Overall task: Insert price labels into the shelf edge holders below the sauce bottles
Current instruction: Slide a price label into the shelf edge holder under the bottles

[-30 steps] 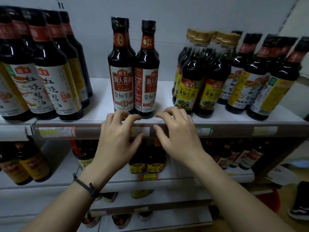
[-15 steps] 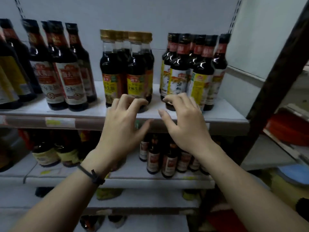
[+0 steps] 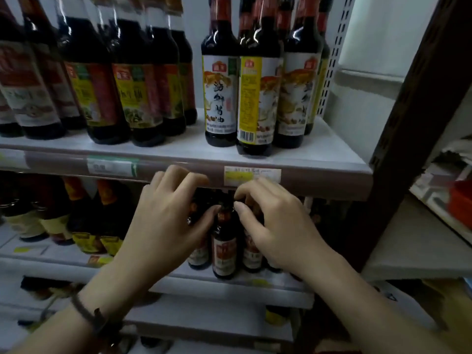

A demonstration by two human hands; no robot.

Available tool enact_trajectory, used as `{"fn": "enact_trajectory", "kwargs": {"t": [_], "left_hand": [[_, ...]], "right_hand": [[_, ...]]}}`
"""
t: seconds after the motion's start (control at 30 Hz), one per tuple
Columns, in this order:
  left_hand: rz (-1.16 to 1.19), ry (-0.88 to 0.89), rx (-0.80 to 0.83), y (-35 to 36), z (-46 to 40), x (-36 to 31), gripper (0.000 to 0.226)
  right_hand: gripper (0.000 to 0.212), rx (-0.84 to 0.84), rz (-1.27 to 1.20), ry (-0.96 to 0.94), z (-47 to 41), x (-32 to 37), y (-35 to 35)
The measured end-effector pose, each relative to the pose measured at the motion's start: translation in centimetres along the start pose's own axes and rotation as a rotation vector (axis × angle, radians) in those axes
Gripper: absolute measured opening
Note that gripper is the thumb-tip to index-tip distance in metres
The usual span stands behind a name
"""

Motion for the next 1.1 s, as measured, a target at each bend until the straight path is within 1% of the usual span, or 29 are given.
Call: {"fn": "enact_trajectory", "kwargs": {"t": [0.07, 0.13, 0.23, 0.27, 0.37, 0.43, 0.47, 0.53, 0.63, 0.7, 0.77, 0.83, 0.9, 0.97, 1.1], "left_hand": [[0.015, 0.030, -0.060, 2.5, 0.8, 0.6, 0.040], [0.017, 0.061, -0.144, 4.9, 2.4, 1.2, 0.039], [0.005, 0.112, -0.282, 7.8, 6.2, 1.8, 0.034], [-0.001, 0.135, -0.333, 8.5, 7.6, 1.7, 0.032], [0.011, 0.193, -0.415, 11.5, 12.6, 1.6, 0.027], [0.022, 0.210, -0.438, 13.8, 15.9, 1.8, 0.023], [0.038, 0.206, -0.431, 15.0, 17.5, 2.0, 0.021], [0.075, 0.186, -0.399, 17.2, 20.8, 2.6, 0.022], [0.071, 0.164, -0.273, 20.1, 23.8, 3.6, 0.027], [0.050, 0.156, -0.193, 21.2, 24.4, 4.4, 0.032], [0.019, 0.153, -0.119, 22.0, 24.5, 4.8, 0.039], [-0.020, 0.163, -0.083, 22.4, 24.4, 5.1, 0.044], [-0.060, 0.186, -0.090, 22.6, 24.5, 5.0, 0.045], [-0.095, 0.200, -0.109, 22.7, 24.7, 4.7, 0.045], [-0.129, 0.186, -0.092, 22.9, 24.5, 4.5, 0.045]], "right_hand": [[0.015, -0.130, 0.074, -0.077, 0.4, -0.8, 1.9], [0.015, -0.261, 0.050, -0.164, 1.4, -1.3, 4.0], [0.014, -0.309, -0.122, -0.250, 4.1, -2.8, 7.0], [0.014, -0.318, -0.130, -0.286, 5.2, -3.4, 8.0], [0.014, -0.326, -0.159, -0.342, 8.7, -6.4, 10.5], [0.018, -0.258, -0.186, -0.320, 10.8, -8.4, 11.8], [0.020, -0.201, -0.161, -0.295, 11.6, -9.6, 12.2], [0.021, -0.101, -0.008, -0.289, 13.5, -11.9, 12.8], [0.011, 0.048, 0.292, -0.252, 14.8, -14.8, 13.3], [0.008, 0.150, 0.397, -0.218, 14.8, -15.7, 13.5], [0.004, 0.239, 0.449, -0.160, 14.8, -15.6, 13.6], [0.004, 0.256, 0.493, -0.102, 15.0, -15.3, 13.5], [0.002, 0.289, 0.570, -0.063, 15.3, -14.8, 13.2], [0.005, 0.340, 0.644, -0.045, 15.6, -14.7, 13.0], [0.003, 0.393, 0.665, -0.042, 16.0, -14.5, 12.9]]}}
Point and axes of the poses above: each hand's wrist, its own z-axis away from the middle knuckle, its own y-axis out of the palm, x = y × z, the point moved 2 cm from there along -z, towards the middle knuckle, and after that the axes turned 11 degrees about -x, right-handed, at the moved point
